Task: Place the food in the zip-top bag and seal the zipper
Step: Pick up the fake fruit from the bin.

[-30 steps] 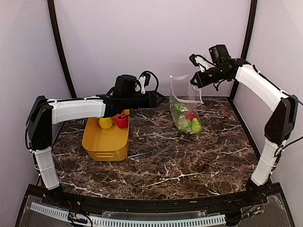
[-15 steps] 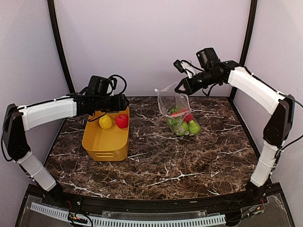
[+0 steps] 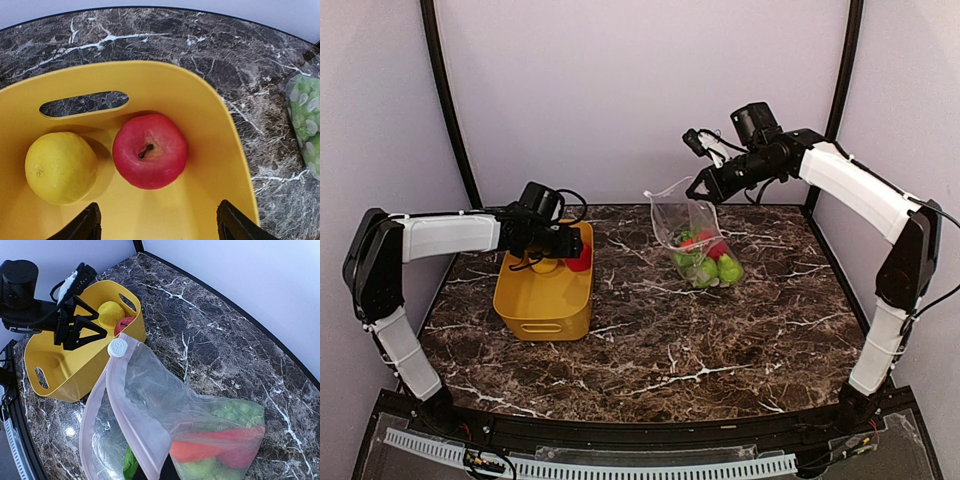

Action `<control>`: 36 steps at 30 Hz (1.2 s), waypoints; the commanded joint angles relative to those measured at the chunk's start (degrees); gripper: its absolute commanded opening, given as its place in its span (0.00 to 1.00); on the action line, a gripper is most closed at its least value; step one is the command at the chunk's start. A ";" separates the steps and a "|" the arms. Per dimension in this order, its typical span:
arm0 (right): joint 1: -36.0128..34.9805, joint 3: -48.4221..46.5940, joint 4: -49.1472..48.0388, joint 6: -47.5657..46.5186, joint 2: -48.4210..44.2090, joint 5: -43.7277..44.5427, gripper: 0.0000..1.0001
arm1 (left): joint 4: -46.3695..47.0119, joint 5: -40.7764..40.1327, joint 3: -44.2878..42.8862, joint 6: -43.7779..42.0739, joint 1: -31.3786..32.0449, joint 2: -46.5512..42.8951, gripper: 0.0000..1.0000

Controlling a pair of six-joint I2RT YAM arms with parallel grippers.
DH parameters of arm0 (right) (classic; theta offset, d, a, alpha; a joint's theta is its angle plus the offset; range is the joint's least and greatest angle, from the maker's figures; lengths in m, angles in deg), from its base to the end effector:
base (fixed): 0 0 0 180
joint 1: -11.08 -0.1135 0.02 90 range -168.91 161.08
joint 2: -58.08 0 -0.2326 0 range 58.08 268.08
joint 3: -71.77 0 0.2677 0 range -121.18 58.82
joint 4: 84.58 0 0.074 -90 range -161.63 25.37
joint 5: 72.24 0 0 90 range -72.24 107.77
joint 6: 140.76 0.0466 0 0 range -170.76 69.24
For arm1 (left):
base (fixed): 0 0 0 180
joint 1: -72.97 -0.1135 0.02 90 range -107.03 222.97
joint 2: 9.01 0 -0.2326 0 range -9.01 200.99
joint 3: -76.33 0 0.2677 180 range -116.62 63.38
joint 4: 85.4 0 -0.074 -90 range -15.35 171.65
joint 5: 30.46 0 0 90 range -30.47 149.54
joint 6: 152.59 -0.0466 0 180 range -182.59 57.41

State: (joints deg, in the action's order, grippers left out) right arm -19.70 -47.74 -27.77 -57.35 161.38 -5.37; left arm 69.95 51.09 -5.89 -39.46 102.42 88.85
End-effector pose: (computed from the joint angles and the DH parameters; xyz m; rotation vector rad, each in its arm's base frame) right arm 0.3509 0.2303 0.3385 -0.9387 2.1022 0.6795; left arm 0.3527 -0.1913 0.1941 0.0479 2.2843 -0.3173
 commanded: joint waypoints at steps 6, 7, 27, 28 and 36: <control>-1.46 0.71 -0.09 -1.09 -0.22 1.66 0.00 | 1.40 1.36 -3.61 -2.23 -1.67 6.33 0.81; -1.67 0.74 -0.06 -1.25 -0.05 1.95 0.00 | 1.63 1.62 -3.86 -2.40 -1.72 6.79 0.81; -2.96 1.40 0.23 -2.37 -0.40 3.62 0.00 | 3.81 7.75 -10.83 -3.88 -4.67 18.00 0.76; -2.96 1.48 0.20 -2.45 -0.47 3.70 0.00 | 3.71 8.14 -10.81 -3.93 -4.67 18.00 0.75; -3.05 1.26 0.26 -2.53 -0.38 3.89 0.00 | 1.86 9.85 -10.01 -3.89 -4.67 14.38 0.55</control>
State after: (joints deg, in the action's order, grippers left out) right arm -22.04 -46.89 -27.60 -59.47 161.38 -2.03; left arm 74.27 59.96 -15.99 -43.35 97.81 106.60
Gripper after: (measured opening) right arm 0.003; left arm 0.694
